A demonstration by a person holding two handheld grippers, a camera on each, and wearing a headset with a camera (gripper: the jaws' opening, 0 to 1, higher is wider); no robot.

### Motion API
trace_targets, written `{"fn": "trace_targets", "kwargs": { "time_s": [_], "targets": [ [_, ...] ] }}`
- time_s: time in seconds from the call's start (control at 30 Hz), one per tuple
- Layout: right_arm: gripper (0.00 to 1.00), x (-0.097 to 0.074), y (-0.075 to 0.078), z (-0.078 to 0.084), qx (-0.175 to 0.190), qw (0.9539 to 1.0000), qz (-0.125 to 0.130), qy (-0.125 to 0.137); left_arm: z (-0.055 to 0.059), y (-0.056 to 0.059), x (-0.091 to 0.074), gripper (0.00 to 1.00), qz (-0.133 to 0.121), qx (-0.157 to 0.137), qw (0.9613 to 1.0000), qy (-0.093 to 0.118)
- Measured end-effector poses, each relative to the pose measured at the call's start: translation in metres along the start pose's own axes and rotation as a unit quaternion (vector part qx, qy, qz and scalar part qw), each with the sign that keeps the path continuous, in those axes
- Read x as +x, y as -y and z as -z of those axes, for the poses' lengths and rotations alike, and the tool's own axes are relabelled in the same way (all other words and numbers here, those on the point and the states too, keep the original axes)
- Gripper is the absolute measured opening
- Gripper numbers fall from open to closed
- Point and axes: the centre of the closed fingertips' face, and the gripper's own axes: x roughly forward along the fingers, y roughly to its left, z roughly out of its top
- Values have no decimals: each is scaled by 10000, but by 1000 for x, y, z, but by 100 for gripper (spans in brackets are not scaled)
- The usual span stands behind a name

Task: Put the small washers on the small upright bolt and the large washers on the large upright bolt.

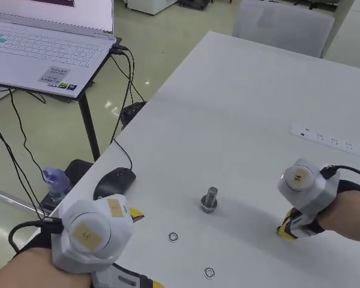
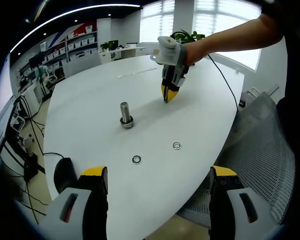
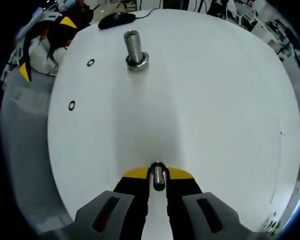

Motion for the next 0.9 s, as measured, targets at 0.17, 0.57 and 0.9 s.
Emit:
{"fn": "trace_targets", "kwargs": {
  "time_s": [0.17, 0.57, 0.9],
  "targets": [
    [13, 0, 0, 1, 22, 10000, 21, -16, -1, 0, 0, 83, 3, -1, 10000, 9],
    [19, 1, -1, -2, 6, 10000, 46, 53, 2, 2, -2, 83, 0, -8, 10000, 7],
    [22, -7, -3, -8, -24, 9998, 76, 178, -2, -1, -5, 83, -30, -51, 9999, 94]
  ]
}}
